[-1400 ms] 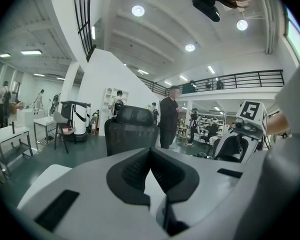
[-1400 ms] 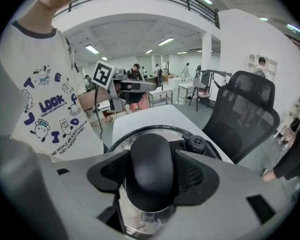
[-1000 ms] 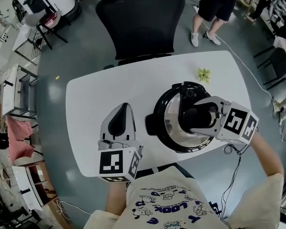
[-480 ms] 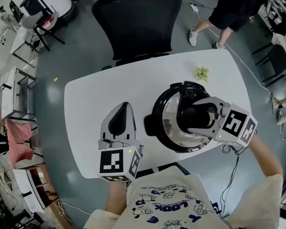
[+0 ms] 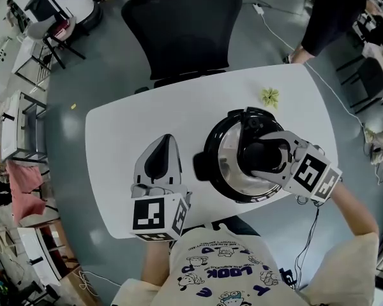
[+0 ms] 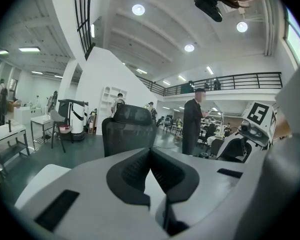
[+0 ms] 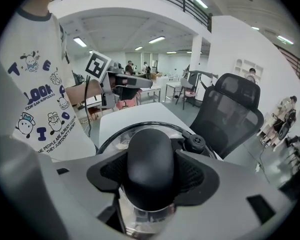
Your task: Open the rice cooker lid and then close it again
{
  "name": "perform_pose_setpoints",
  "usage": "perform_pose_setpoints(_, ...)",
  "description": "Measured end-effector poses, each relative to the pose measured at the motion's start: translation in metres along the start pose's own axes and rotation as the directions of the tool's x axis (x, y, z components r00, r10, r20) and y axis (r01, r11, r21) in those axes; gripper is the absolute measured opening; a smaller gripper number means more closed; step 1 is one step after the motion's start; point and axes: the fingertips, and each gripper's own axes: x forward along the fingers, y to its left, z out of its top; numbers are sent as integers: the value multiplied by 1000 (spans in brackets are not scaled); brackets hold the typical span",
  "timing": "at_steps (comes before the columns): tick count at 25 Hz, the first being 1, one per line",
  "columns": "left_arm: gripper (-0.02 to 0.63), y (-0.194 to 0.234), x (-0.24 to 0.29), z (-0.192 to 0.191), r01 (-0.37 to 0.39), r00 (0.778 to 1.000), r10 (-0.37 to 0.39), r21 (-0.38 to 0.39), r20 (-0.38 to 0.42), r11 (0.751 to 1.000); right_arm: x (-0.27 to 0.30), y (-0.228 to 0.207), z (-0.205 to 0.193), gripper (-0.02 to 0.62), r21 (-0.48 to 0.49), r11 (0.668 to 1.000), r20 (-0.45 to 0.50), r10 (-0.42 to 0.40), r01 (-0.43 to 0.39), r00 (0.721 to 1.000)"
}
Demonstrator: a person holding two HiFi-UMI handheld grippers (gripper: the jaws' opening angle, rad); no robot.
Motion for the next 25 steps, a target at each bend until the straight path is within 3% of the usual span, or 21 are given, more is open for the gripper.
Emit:
perform_pose_setpoints(13,14,-1,4,-2,14,1000,-14,-6,-3,1000,1,3,1,295,-11,998,-3,66,-66,998)
perform_pose_setpoints(25,14,2,1,-3,7,1000,-7,-7,-5,1000,-2,7,0,295,-103,986,18,134,-132,991)
